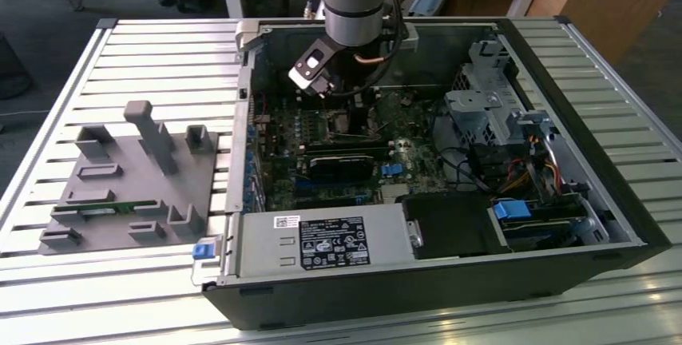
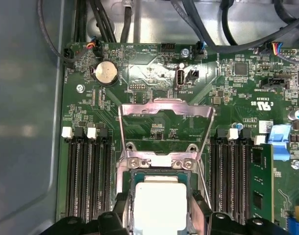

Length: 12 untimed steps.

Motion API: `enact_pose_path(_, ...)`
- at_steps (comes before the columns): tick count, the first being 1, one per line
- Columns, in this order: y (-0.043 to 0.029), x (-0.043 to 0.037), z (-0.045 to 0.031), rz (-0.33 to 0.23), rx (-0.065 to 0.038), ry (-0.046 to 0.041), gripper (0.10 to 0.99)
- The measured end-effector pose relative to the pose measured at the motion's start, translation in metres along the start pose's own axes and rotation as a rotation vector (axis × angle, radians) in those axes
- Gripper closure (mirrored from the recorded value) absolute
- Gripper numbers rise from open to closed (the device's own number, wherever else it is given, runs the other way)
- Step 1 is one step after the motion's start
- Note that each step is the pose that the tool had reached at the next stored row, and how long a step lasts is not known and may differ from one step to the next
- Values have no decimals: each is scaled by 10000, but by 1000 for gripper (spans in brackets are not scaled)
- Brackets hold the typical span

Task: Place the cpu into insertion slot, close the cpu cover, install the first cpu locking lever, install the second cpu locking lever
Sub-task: 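Place the cpu into insertion slot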

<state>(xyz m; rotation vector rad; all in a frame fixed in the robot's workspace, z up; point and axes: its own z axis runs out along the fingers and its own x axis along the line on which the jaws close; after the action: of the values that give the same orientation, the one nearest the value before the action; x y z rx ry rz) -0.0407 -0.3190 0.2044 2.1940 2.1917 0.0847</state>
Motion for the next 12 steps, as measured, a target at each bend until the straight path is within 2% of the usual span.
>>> enact_pose_path(2, 12, 1, -21, 1, 103, 0, 482)
enact_pose_path(4, 27, 1, -29, 3, 218, 3, 612)
enact_pose_path(5, 33, 0, -31, 3, 270, 4, 612)
enact_pose_path(6, 39, -1, -32, 4, 311, 5, 671)
enact_pose_path(7, 42, -3, -31, 4, 339, 6, 671)
enact_pose_path(10, 44, -8, -32, 4, 360, 14, 847)
enact_pose_path(11, 46, -8, -33, 3, 368, 15, 847)
enact_pose_path(12, 46, -8, -33, 3, 369, 14, 906)
